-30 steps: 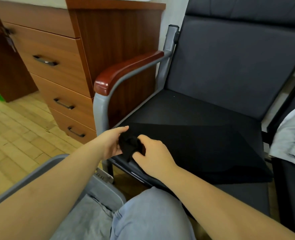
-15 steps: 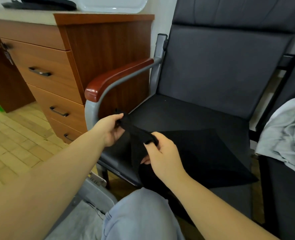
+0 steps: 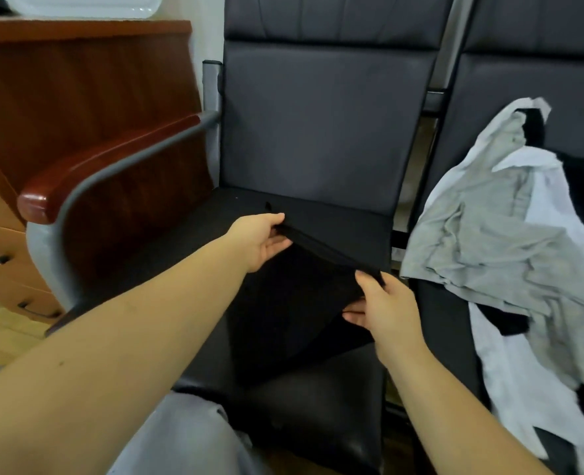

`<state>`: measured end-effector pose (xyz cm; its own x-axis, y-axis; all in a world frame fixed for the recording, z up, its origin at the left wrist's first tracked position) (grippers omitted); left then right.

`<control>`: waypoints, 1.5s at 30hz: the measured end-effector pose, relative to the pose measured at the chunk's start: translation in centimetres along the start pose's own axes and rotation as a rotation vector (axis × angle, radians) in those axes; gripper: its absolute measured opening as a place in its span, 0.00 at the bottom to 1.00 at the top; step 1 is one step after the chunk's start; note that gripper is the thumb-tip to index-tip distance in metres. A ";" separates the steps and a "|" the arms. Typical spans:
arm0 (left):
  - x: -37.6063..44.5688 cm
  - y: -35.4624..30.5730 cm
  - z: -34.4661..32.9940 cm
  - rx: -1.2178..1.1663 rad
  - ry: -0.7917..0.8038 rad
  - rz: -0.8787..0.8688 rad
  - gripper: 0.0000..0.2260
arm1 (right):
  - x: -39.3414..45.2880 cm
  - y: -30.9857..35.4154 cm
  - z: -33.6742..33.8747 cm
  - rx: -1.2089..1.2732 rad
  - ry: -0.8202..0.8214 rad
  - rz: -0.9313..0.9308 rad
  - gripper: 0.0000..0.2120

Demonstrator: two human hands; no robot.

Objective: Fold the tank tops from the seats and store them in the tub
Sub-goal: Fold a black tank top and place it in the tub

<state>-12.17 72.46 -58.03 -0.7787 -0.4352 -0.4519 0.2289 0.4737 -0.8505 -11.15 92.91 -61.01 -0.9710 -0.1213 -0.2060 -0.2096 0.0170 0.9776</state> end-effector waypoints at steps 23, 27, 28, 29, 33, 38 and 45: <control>0.7 5.0 -2.1 0.677 0.066 -0.164 0.15 | 4.7 -2.0 5.9 -0.894 0.022 0.136 0.13; -1.7 5.4 0.1 1.164 0.042 -0.423 0.19 | 4.1 0.4 1.8 -1.052 0.065 0.386 0.14; -2.0 5.9 0.4 1.303 0.029 -0.440 0.22 | 3.9 0.3 0.3 -1.084 0.131 0.432 0.14; -2.2 6.2 0.7 1.436 -0.003 -0.440 0.25 | 3.6 0.0 -1.2 -1.112 0.200 0.460 0.15; -2.4 6.5 3.5 1.612 -0.159 -0.271 0.33 | 4.2 -2.0 -4.1 -1.241 0.333 0.393 0.22; -1.4 7.1 6.9 1.678 -0.139 -0.038 0.29 | 5.4 -3.9 -3.2 -1.445 0.455 0.167 0.33; -0.4 6.6 7.0 1.562 -0.060 -0.111 0.29 | 3.1 -5.3 -2.2 -1.474 0.353 0.054 0.36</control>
<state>-6.27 70.40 -65.36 -0.8174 -0.4591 -0.3479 0.5592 -0.7773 -0.2882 -12.83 90.26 -66.73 -0.8521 -0.3811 -0.3588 0.3308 -0.9233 0.1951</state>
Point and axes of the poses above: each hand's wrist, its own x-axis towards the middle knuckle, its own z-axis out of the back of the hand, y = z × x, the point moved 6 cm from there along x, towards the middle knuckle, and after that the axes turned 1 degree about -x, right-handed, at the moved point
